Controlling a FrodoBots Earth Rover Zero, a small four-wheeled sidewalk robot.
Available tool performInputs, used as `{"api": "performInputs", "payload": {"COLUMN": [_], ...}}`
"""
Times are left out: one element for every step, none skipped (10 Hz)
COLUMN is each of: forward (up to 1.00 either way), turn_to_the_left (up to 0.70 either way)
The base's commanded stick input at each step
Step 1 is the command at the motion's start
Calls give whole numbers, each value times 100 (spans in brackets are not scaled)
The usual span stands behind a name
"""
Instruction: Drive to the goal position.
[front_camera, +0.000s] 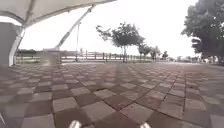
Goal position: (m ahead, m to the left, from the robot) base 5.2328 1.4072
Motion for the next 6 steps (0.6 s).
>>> {"api": "performInputs", "payload": {"forward": [70,70,70,70,70,70], "turn_to_the_left": [0,0,0,0,0,0]}}
